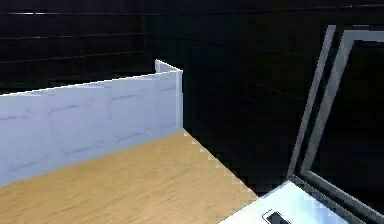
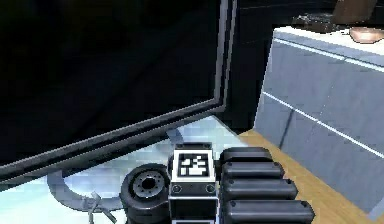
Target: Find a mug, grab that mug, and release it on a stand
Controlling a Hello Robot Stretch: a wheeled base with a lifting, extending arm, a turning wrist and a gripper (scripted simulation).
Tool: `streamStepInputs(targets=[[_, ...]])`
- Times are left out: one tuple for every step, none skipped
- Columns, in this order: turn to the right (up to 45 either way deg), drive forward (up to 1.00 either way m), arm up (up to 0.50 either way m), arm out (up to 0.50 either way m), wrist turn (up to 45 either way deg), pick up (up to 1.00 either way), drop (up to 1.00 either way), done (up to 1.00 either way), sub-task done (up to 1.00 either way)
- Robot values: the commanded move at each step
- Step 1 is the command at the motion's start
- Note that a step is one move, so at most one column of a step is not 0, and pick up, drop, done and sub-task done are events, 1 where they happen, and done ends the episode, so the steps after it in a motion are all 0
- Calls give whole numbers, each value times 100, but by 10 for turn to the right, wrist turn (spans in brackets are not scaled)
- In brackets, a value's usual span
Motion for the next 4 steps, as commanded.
streamStepInputs(targets=[[450, 0, 0, 0, 0, 0, 0, 0, 0], [450, 0, 0, 0, 0, 0, 0, 0, 0], [450, 0, 0, 0, 0, 0, 0, 0, 0], [-450, 0, 0, 0, 0, 0, 0, 0, 0]])
